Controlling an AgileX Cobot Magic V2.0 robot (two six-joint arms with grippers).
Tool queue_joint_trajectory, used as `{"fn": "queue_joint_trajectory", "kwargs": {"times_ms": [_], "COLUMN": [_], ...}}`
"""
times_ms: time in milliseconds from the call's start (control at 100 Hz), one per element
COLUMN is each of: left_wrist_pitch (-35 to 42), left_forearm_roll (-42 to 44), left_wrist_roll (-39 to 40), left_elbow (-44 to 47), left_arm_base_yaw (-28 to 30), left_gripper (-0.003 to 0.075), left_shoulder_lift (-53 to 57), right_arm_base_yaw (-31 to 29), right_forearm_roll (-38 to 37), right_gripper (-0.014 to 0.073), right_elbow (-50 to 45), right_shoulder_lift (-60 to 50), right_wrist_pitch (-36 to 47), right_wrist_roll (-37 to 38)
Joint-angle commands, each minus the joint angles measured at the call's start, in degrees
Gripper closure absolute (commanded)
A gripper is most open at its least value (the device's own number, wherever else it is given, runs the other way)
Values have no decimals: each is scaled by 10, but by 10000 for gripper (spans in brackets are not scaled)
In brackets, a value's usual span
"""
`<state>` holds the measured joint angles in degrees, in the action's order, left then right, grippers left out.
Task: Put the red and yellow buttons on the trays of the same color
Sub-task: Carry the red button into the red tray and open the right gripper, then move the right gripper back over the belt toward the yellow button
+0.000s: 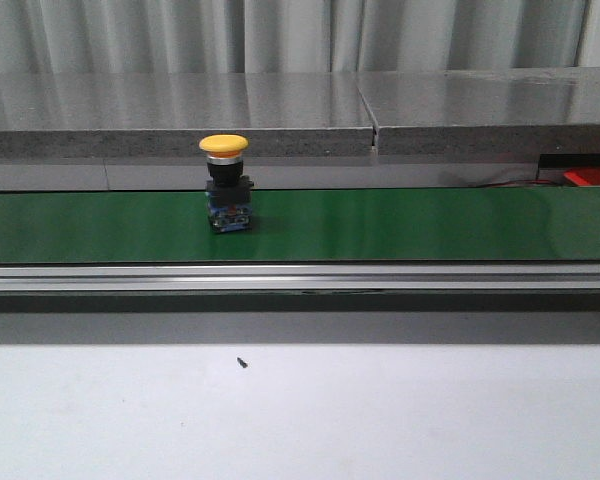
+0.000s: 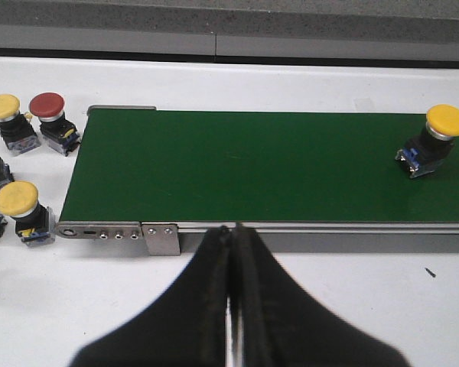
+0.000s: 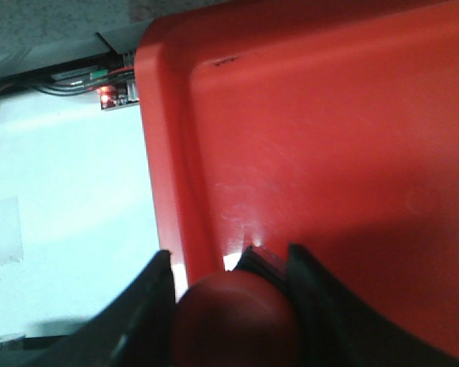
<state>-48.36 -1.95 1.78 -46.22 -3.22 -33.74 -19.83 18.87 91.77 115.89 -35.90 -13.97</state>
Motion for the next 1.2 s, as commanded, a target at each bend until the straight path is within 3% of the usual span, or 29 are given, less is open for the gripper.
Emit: {"fn": "queue_joint_trajectory", "kwargs": {"times_ms": [0,310,490,560,950,1190], "left_wrist_pitch": [39,39,39,39,39,39], "left_forearm_roll": [-7,-7,-7,-7,-7,-7], "left_wrist_roll": [0,0,0,0,0,0], "left_elbow": [-16,-16,-16,-16,-16,-16], "left_arm_base_yaw": [-4,-4,-4,-4,-4,-4], "left_gripper": [739,739,739,739,739,739], "left_shoulder_lift": [-3,-3,-3,-3,-3,-3], "right_arm_base_yaw": [-4,-4,-4,-4,-4,-3], "right_forearm_roll": [32,34,34,34,30,30], "right_gripper": [358,335,103,53,53,53], "right_elbow": [19,19,19,19,10,-102], "right_shoulder_lift": [-20,-3,-3,-3,-64,-173], "right_wrist_pitch": [38,40,43,44,44,110], "right_wrist_roll": [0,0,0,0,-8,-31]}}
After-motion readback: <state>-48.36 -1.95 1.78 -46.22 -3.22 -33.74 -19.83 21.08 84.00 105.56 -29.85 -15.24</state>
